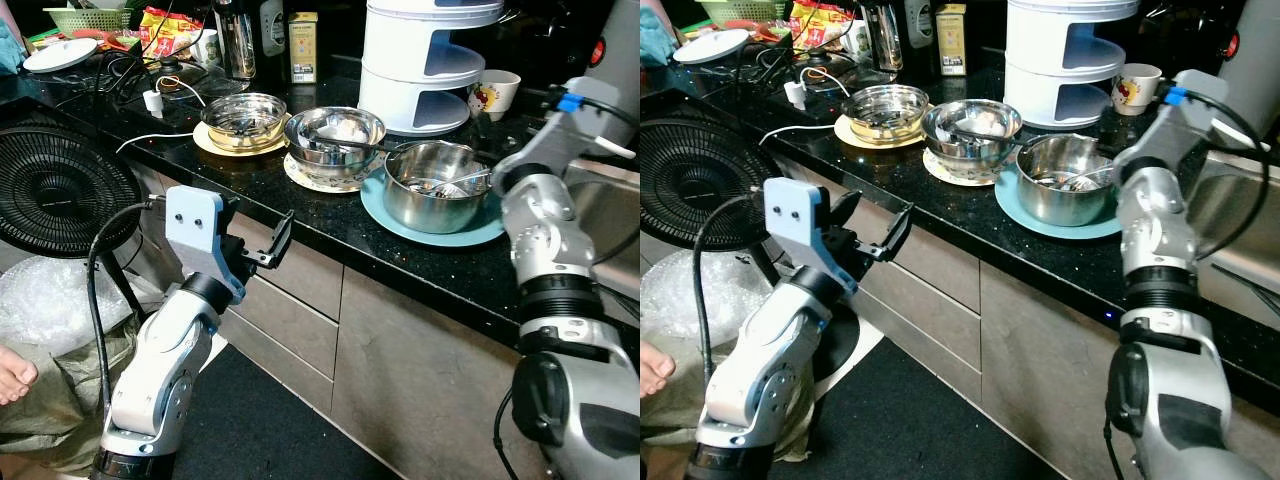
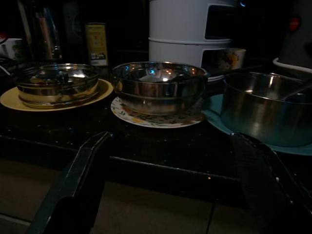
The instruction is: Kitchen organization
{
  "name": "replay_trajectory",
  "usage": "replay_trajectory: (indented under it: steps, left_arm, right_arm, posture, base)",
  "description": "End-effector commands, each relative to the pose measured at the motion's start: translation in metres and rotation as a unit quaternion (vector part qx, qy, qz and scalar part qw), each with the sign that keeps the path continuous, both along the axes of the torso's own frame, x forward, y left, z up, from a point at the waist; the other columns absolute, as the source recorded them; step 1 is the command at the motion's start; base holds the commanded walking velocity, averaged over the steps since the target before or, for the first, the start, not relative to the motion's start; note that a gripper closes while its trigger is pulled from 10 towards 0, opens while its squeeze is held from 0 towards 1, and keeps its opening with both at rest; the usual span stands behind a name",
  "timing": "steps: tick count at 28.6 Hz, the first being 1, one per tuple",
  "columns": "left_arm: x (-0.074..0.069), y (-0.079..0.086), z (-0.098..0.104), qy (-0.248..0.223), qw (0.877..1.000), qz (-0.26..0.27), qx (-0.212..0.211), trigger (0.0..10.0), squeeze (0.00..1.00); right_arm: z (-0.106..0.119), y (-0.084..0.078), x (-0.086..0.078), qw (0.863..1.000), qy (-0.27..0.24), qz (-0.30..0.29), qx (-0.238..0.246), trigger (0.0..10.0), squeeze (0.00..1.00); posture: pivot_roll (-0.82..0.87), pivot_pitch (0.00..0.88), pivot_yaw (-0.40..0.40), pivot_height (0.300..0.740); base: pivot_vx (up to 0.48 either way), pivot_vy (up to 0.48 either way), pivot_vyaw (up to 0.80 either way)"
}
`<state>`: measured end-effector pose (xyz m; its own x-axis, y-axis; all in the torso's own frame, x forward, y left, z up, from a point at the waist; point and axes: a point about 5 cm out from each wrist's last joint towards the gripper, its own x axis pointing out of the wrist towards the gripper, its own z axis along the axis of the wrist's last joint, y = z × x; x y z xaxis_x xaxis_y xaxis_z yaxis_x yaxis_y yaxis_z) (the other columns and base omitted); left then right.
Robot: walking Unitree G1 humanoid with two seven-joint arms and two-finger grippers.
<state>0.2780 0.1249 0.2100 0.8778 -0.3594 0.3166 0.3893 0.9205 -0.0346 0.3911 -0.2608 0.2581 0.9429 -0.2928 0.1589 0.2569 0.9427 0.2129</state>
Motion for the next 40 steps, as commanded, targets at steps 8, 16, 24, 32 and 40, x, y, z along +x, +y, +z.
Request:
replay_trajectory:
  steps: [8,16,24,32,40]
  left_arm:
    - [-0.003,-0.001,-0.001,0.007,1.0,-0.01,0.001,10.0,0.0]
    - [-0.002,-0.006,-0.003,0.011,1.0,-0.021,0.002,10.0,0.0]
    - [-0.001,-0.007,-0.004,0.01,1.0,-0.025,0.003,10.0,0.0]
    - [-0.001,-0.008,-0.003,0.008,1.0,-0.028,0.003,10.0,0.0]
    - [-0.001,-0.008,-0.003,0.008,1.0,-0.027,0.004,10.0,0.0]
  right_arm:
    - [-0.014,-0.011,0.002,0.999,0.046,-0.015,0.009,10.0,0.0]
    - [-0.012,0.001,0.007,0.994,0.028,0.071,0.084,10.0,0.0]
    - [-0.011,0.008,0.009,0.993,0.031,0.088,0.075,0.0,0.0]
    - [-0.002,0.013,0.009,0.991,-0.004,0.108,0.082,0.0,0.0]
    - [0.012,0.015,0.007,0.986,-0.063,0.121,0.096,0.0,0.0]
  posture:
    - [0.07,0.0,-0.007,0.74]
    - [0.06,0.0,-0.006,0.74]
    - [0.06,0.0,-0.006,0.74]
    - [0.05,0.0,-0.006,0.74]
    - [0.05,0.0,-0.006,0.74]
  base:
    - [0.0,0.0,0.0]
    - [0.0,0.0,0.0]
    - [0.0,0.0,0.0]
    - [0.0,0.0,0.0]
    - [0.0,0.0,0.0]
